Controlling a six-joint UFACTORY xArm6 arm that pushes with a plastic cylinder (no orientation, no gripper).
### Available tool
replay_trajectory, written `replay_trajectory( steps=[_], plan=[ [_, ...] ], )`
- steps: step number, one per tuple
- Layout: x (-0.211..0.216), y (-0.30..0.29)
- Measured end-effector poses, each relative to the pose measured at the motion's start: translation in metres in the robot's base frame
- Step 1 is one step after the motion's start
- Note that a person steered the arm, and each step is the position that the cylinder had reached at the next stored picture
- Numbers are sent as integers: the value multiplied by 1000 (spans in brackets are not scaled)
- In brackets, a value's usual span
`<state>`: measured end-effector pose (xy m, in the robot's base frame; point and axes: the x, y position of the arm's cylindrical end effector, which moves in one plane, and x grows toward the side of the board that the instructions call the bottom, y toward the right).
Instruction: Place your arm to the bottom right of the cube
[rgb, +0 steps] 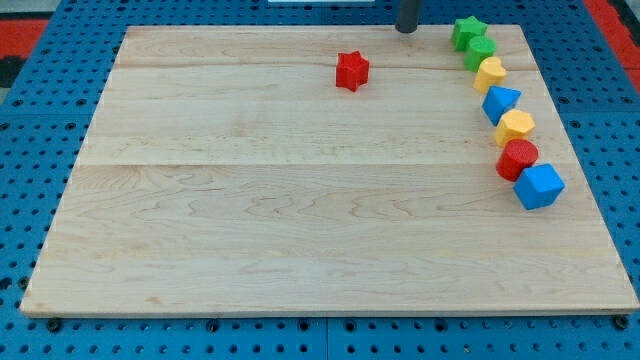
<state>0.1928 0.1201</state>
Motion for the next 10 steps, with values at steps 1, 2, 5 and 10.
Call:
replay_trajectory(
  steps=[1, 2, 5, 10],
  plan=[
    [21, 0],
    [65, 4],
    [125, 6],
    [237, 3]
  ],
)
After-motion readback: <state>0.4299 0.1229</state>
